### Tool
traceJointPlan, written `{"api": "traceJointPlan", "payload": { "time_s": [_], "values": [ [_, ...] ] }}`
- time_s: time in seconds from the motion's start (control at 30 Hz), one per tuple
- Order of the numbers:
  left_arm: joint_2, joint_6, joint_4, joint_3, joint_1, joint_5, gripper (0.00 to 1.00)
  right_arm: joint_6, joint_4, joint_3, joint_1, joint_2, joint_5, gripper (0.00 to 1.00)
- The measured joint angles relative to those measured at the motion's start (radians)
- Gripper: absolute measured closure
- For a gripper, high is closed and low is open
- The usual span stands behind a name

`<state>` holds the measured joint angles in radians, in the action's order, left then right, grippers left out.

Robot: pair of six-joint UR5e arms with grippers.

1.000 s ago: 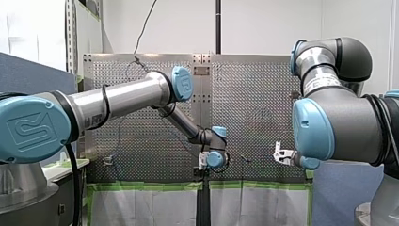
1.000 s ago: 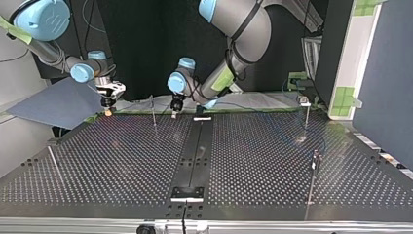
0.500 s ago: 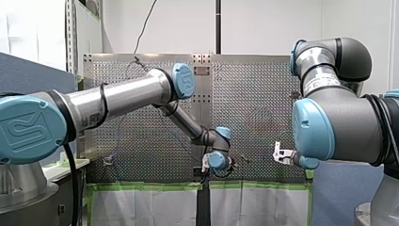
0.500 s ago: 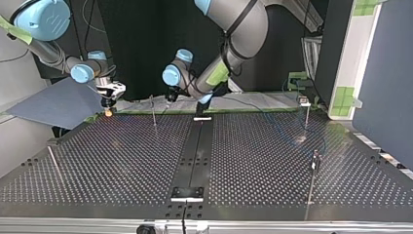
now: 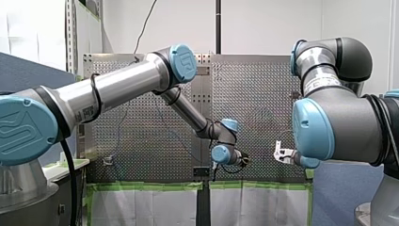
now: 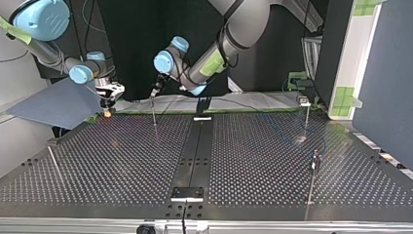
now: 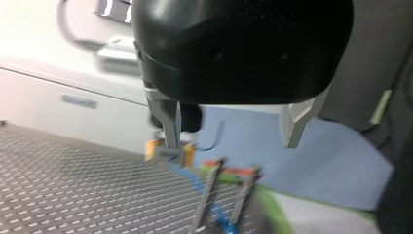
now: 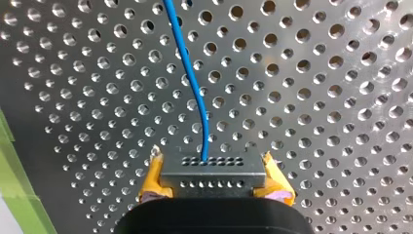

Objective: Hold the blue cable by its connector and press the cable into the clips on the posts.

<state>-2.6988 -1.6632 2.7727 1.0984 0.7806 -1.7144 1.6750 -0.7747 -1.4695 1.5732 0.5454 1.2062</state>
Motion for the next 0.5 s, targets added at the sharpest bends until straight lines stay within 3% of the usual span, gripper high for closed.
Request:
{"api": "traceJointPlan", "payload": {
  "time_s": [0.23,0.5],
  "values": [
    [0.001,0.019,0.032,0.017,0.024,-0.045,0.01,0.001,0.022,0.006,0.003,-0.001,-0.012,1.00],
    [0.002,0.002,-0.026,0.019,0.038,-0.096,0.01,0.002,0.025,0.006,0.003,-0.003,-0.017,1.00]
  ]
}}
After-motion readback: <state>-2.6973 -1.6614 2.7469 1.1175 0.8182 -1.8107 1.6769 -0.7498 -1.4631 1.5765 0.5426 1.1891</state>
